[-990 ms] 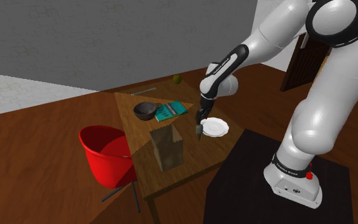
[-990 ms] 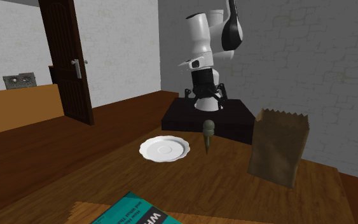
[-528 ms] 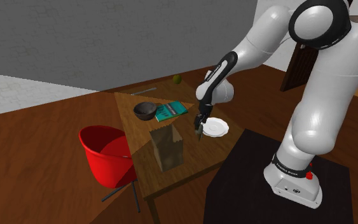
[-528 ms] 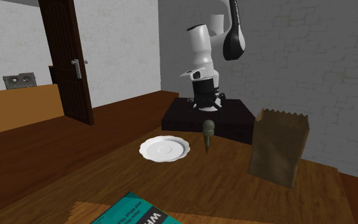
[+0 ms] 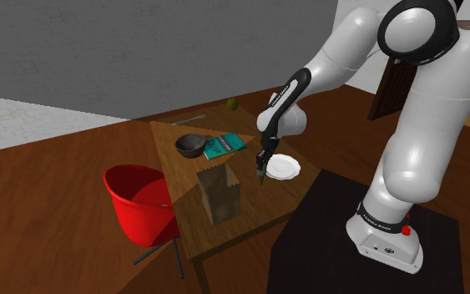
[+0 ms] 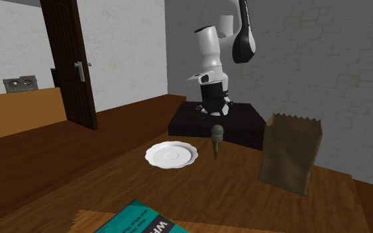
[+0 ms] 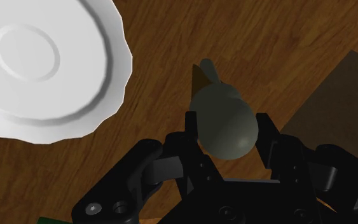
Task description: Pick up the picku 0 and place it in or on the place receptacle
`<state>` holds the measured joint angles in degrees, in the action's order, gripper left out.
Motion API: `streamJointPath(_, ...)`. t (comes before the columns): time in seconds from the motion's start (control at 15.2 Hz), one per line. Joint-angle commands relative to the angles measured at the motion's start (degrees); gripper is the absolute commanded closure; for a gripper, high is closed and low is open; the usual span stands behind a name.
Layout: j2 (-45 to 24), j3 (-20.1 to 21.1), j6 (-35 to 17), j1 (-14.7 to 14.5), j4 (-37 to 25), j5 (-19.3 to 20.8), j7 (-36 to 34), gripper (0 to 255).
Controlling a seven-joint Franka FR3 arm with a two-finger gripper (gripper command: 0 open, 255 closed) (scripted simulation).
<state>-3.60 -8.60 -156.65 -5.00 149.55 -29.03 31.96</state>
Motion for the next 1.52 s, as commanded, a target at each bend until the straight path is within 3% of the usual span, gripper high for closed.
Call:
streamJointPath(0.0, 0.0, 0.0, 0.0, 0.0, 0.0, 0.0, 0.0, 255)
streamJointPath(0.46, 0.0, 0.0, 0.0, 0.0, 0.0, 0.0, 0.0, 255)
streamJointPath(0.92, 6.0, -0.9, 5.1, 0.4, 0.2, 7.0, -6.0, 255)
streamJointPath(1.45, 12.0, -0.7, 11.6, 1.5, -0.7, 12.4, -10.8, 255)
